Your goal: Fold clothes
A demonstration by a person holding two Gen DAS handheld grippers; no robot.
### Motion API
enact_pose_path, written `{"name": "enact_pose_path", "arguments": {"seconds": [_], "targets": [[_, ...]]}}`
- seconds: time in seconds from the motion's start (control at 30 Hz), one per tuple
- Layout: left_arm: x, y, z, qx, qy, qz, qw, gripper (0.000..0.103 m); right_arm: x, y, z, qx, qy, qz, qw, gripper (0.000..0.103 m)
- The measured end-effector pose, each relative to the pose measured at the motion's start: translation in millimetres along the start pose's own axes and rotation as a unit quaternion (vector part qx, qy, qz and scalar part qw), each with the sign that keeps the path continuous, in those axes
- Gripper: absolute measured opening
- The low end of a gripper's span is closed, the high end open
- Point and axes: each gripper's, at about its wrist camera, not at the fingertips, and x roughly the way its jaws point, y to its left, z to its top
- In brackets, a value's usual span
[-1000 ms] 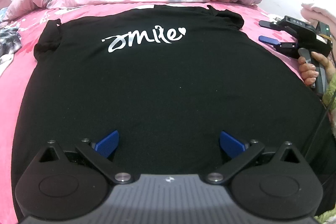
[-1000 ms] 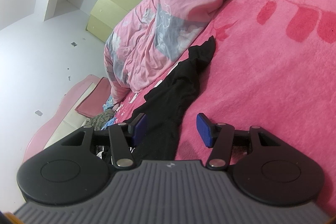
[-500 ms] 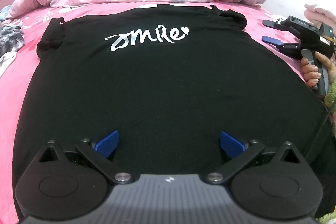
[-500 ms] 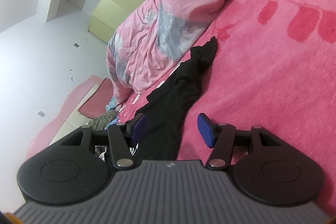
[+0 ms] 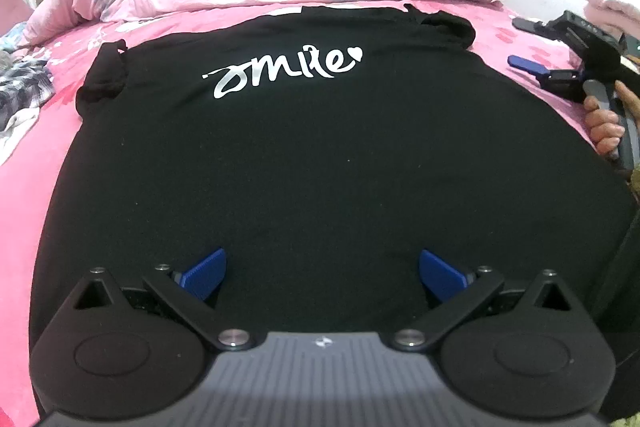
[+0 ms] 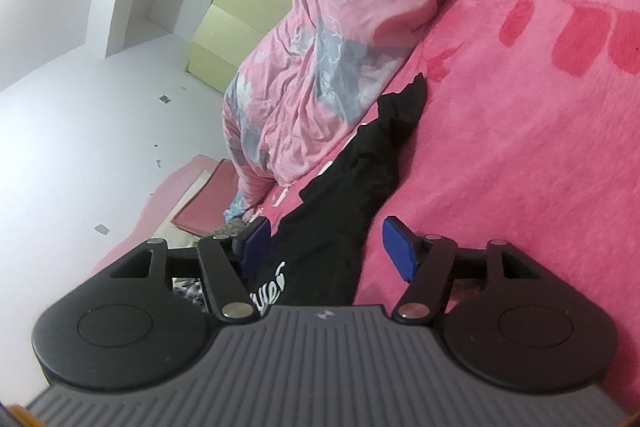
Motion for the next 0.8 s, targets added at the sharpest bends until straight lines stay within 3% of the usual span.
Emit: {"name": "enact_pose_path", "arguments": {"seconds": [0.37,0.8], "targets": [[5.6,-1.4,3.5,-0.025,0.006,0.013,0.9996,0.103,-4.3,-4.7,-0.1,0.015,-0.009,0.040,0.999,0.076],[5.2,-1.0,2.9,-0.041,0.003,0.020,0.9990,0.103,-2.4,0.2,-2.4,-0.001,-0.004,0.041,0.999,0.081]]}}
